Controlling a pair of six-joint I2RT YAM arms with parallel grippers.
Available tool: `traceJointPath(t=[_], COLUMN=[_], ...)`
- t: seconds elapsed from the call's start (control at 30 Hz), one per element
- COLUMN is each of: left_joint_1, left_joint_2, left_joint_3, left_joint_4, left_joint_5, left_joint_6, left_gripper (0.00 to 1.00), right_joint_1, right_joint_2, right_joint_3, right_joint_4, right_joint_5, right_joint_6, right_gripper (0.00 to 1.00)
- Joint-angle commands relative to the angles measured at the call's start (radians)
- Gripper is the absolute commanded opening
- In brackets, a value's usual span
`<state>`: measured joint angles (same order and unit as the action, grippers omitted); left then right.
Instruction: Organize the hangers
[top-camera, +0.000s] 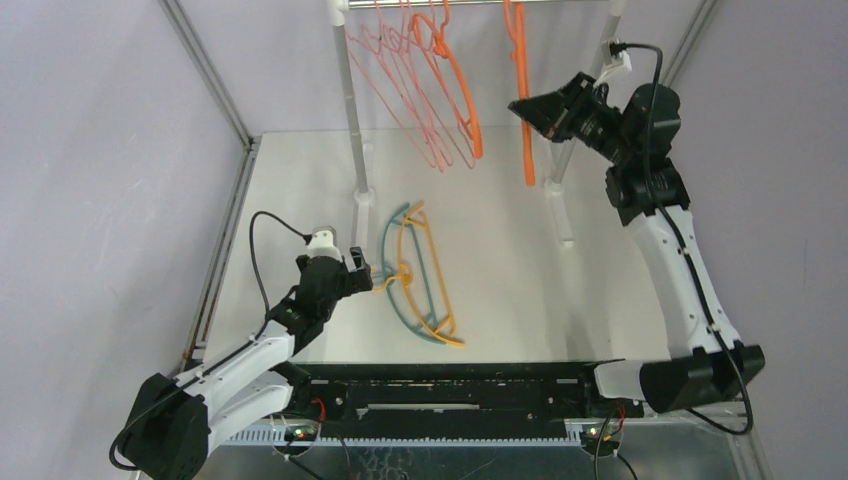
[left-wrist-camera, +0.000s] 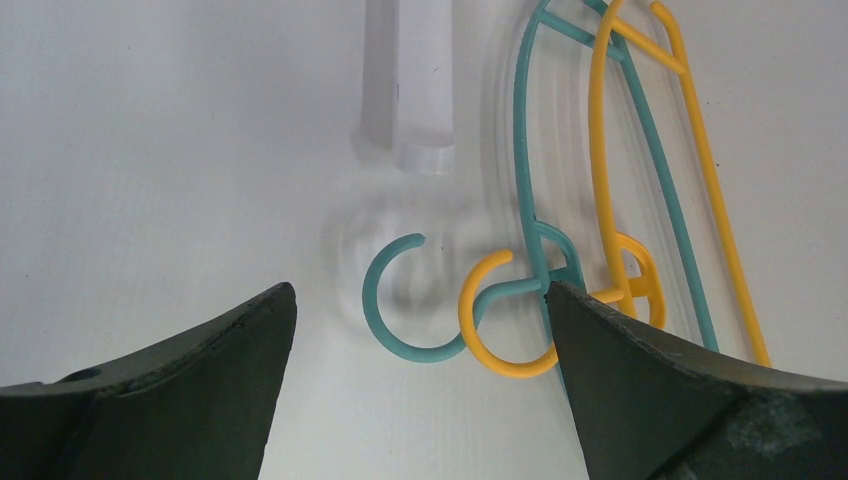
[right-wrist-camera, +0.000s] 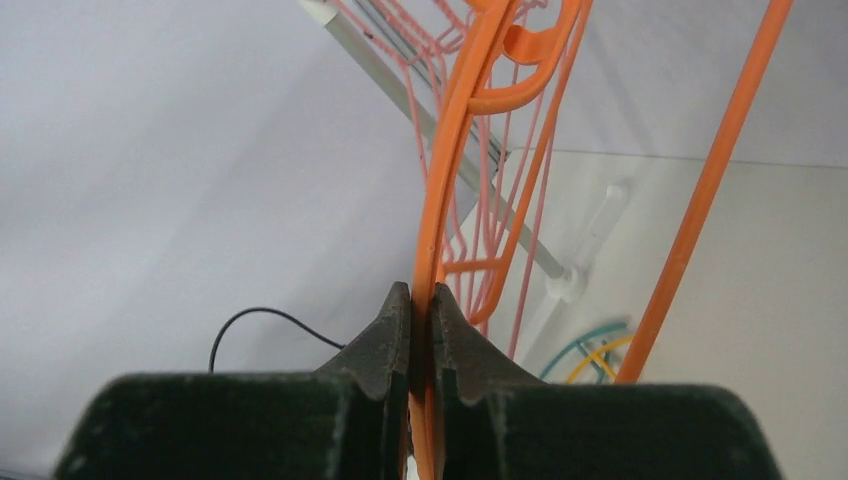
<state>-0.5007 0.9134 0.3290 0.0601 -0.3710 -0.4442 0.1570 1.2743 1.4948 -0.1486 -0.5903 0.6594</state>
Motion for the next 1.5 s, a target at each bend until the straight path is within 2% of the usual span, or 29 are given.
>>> traceJointPath(t=[0.0,0.33,0.57,0.7,0.8,0.97,1.23,1.47], left_joint_1=[0.004,0.004,0.004,0.004,0.004,0.004,0.004,0.004], left_joint_2=[-0.005,0.01,0.021,0.022,0.023,0.024,0.004,-0.005], left_joint_3=[0.036,0.042,0.046,0.046,0.048,0.05,0.048,0.048], left_joint_4=[0.023,0.023,0.026,0.024,0.024,0.023,0.013,0.009], left_joint_5=[-0.016,-0.016,-0.006,-0.009,-0.01,-0.006,-0.017,-0.019], left_joint_6=[0.012,0.015,0.016,0.018,0.019,0.019,0.024,0.024], left_gripper=[1.0,1.0,0.99,1.0,1.0,1.0,0.99,0.99], right_joint_1=[-0.023,-0.024,-0.007,0.004,0.004,0.015,0.094,0.132], right_joint_2=[0.124,0.292,0.347,0.322,0.315,0.383,0.46,0.469], right_joint_3=[0.118,0.173,0.186,0.141,0.15,0.262,0.369,0.329], right_joint_4=[0.142,0.335,0.394,0.428,0.4,0.323,0.212,0.178], right_joint_5=[-0.068,-0.084,-0.091,-0.089,-0.061,-0.05,0.034,0.054], right_joint_6=[0.092,0.258,0.301,0.303,0.291,0.334,0.372,0.382], right_gripper=[0.0,0.0,0.0,0.0,0.0,0.0,0.0,0.0])
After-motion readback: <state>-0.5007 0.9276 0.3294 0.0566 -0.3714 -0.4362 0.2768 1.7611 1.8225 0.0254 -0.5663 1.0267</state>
